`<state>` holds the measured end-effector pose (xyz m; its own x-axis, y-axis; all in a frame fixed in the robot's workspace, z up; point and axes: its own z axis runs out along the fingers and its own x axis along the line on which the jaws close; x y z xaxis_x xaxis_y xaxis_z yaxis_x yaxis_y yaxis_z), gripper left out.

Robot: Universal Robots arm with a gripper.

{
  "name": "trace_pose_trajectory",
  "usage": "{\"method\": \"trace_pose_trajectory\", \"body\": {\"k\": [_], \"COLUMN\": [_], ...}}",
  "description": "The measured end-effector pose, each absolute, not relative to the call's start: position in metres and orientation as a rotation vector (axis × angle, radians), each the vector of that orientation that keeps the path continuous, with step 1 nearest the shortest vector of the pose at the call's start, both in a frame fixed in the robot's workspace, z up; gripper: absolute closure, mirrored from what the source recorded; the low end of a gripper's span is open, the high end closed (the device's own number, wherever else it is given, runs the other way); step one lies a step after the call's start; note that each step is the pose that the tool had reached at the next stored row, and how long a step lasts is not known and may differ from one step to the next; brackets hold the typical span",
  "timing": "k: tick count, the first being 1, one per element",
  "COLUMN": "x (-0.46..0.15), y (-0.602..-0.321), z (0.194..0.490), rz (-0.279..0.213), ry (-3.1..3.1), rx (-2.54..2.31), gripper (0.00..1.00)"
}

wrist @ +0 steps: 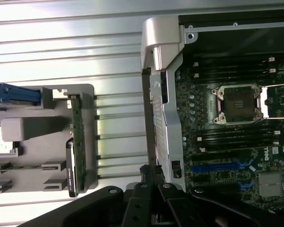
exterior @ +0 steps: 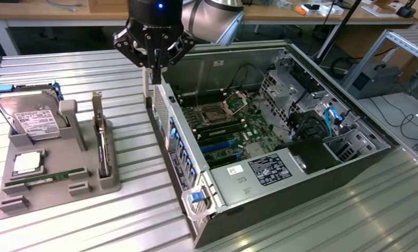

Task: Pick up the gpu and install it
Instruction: 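Reach for the gpu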

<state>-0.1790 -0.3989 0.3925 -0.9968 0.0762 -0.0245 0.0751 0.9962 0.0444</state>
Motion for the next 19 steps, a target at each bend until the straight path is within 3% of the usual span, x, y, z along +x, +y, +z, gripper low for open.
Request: {"method": "trace_pose_trajectory", "body": {"k": [19], "x": [-0.194], "y": [-0.399], "z": [0.392], "rz": [0.068], "ry": [3.112], "rx": [0.118], "gripper": [0.89]}}
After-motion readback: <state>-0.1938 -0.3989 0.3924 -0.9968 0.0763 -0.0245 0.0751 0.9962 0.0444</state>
